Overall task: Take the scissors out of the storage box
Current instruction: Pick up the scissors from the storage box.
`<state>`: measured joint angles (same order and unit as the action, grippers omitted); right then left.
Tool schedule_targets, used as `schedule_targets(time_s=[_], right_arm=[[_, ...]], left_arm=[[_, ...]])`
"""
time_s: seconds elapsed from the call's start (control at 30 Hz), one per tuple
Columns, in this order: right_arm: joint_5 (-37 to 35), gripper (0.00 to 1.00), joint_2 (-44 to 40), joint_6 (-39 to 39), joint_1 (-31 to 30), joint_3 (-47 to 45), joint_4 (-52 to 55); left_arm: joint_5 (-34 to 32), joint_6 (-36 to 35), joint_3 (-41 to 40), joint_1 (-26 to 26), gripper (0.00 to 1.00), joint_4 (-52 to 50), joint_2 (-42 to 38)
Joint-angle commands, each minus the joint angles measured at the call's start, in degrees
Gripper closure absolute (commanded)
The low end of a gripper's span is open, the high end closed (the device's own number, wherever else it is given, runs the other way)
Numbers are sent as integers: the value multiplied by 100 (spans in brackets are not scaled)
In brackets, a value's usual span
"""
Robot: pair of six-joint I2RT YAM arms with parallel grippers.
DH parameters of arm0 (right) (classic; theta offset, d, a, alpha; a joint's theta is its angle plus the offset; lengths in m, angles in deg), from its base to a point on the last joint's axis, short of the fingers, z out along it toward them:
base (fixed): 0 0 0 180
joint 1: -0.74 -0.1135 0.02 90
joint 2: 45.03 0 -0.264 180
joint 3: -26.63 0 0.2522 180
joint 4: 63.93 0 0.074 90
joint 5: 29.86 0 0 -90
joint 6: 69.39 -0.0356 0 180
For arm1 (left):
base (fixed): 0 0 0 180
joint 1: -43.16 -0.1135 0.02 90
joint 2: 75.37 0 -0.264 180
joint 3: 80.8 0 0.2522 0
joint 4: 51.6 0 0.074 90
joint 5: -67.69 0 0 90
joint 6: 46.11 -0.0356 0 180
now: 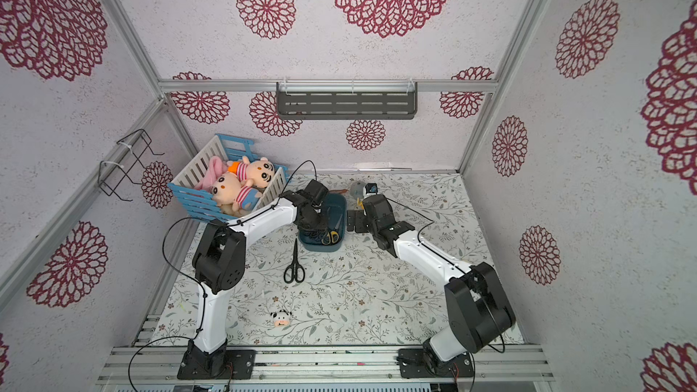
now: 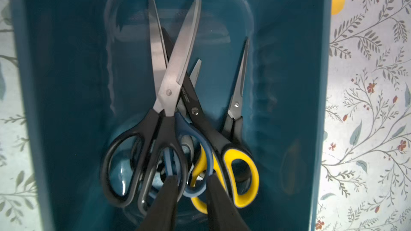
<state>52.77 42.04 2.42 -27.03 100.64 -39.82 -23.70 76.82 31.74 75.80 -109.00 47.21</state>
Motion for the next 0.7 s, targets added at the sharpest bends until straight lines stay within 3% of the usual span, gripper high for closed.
schedule_targets(time_s=[0.0,0.37,0.67], right_arm=[[-6,1,-49,-62,-11,110,-62],[6,1,-74,-52,-8,75,-51],[8,1,-93,-44,-8,84,-54]], left_arm=[[77,4,11,25,78,21,181],[-151,-47,-20,14,82,112,423],[-51,-14,51,14,100,97,455]])
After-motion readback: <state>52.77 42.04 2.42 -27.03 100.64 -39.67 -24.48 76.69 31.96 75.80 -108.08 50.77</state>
